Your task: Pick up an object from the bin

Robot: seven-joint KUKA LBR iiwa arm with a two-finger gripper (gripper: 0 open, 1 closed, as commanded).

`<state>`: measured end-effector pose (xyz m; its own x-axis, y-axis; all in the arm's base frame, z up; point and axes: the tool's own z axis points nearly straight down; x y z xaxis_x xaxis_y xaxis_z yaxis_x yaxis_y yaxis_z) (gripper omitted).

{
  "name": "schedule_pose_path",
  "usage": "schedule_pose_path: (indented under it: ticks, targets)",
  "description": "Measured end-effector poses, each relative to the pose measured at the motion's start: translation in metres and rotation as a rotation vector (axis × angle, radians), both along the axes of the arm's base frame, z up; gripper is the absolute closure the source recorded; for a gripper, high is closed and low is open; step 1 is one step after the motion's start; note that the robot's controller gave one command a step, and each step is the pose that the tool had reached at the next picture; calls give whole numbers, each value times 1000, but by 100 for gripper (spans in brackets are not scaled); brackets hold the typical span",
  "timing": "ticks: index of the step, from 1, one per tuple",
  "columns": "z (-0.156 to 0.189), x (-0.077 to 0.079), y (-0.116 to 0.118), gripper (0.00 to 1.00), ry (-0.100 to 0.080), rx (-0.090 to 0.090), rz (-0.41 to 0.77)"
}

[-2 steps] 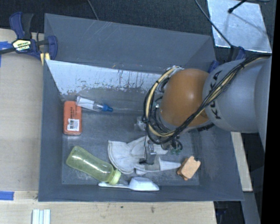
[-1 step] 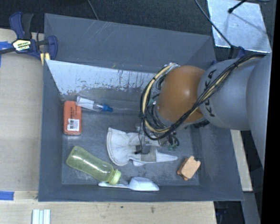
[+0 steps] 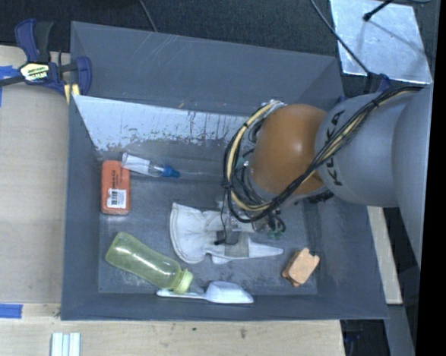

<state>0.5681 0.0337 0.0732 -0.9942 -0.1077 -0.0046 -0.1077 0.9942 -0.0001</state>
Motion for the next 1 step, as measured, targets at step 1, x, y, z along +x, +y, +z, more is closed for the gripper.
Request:
schedule_pose_path:
  ticks: [1]
  targets:
    - [179,25,-18,100,-7,-1,44]
